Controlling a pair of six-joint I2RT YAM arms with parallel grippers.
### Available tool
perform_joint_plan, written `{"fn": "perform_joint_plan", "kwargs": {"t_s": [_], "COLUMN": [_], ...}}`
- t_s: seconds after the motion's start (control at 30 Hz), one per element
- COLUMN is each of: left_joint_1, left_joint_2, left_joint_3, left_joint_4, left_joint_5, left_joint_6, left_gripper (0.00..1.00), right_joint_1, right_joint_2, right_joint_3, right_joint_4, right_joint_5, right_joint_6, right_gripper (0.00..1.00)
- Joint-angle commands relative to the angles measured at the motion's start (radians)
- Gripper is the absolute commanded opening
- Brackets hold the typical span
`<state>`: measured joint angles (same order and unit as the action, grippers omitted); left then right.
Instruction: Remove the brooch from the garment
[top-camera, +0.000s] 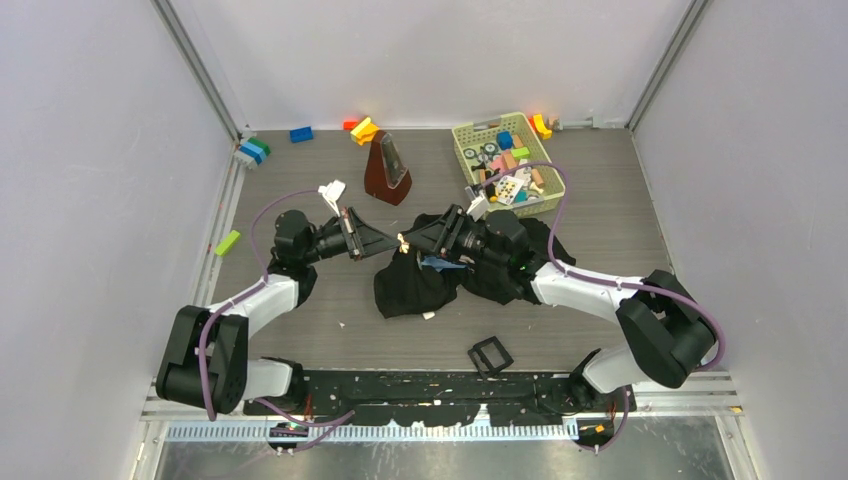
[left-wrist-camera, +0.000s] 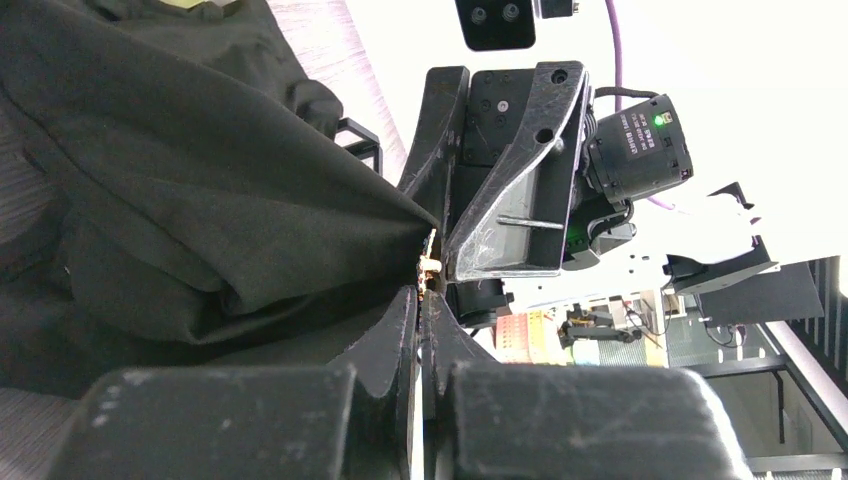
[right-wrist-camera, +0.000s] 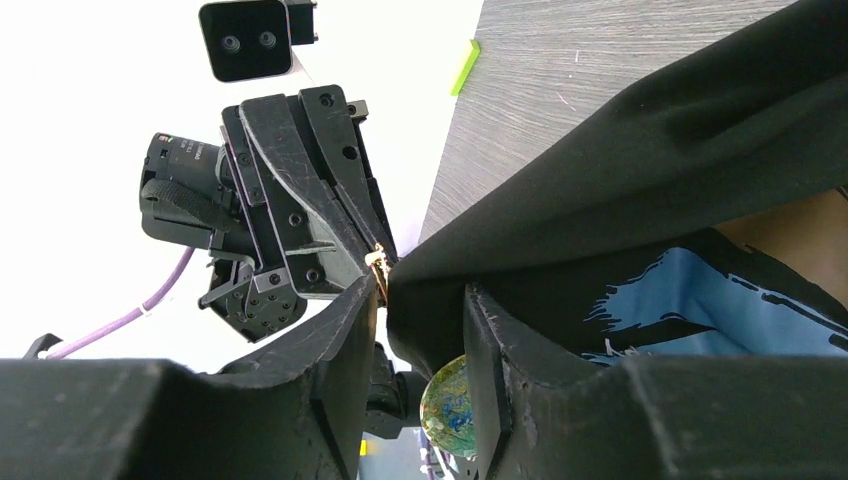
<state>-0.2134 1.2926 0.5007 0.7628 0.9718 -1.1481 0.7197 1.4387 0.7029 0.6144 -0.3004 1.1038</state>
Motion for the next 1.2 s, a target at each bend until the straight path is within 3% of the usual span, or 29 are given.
{"fn": "perform_joint_plan", "kwargs": {"t_s": [0.0,0.3,0.63,0.83,0.97,1.07,1.17], "left_joint_1": [0.002,0.000,0.000,0.000,0.000,0.000,0.000], "left_joint_2": [-0.004,-0.012,-0.047,-0.101,-0.111,-0.120,-0.142], "left_joint_3": [-0.007,0.006,0.028,0.091,0.116,0.137,0.172], "left_joint_4": [0.074,0.058,-0.064,-0.469,-0.577,-0.678,-0.836], "left_joint_5": [0.037,0.043,0.030,-0.067,-0.103,-0.155,-0.232], "left_joint_6": [0.014,0.024,0.090,0.313,0.367,0.406,0.465], "left_gripper": [0.00,0.00,0.00,0.00,0.00,0.00,0.00], "right_joint_1": [0.006,0.006,0.012,0.014,0.013,0.013,0.012], "right_joint_2": [-0.007,0.004,0.020,-0.019,-0.080,-0.117,-0.145], "right_joint_3": [0.013,0.040,0.065,0.057,0.044,0.037,0.015], "right_joint_4": [0.063,-0.025,-0.092,-0.091,-0.172,-0.225,-0.256], "right_joint_5": [-0.012,-0.041,-0.050,-0.070,-0.029,-0.007,0.027], "right_joint_6": [0.006,-0.023,-0.034,-0.049,-0.098,-0.125,-0.148], "right_gripper": [0.40,0.36,0.32,0.44,0.49,0.65,0.69]}}
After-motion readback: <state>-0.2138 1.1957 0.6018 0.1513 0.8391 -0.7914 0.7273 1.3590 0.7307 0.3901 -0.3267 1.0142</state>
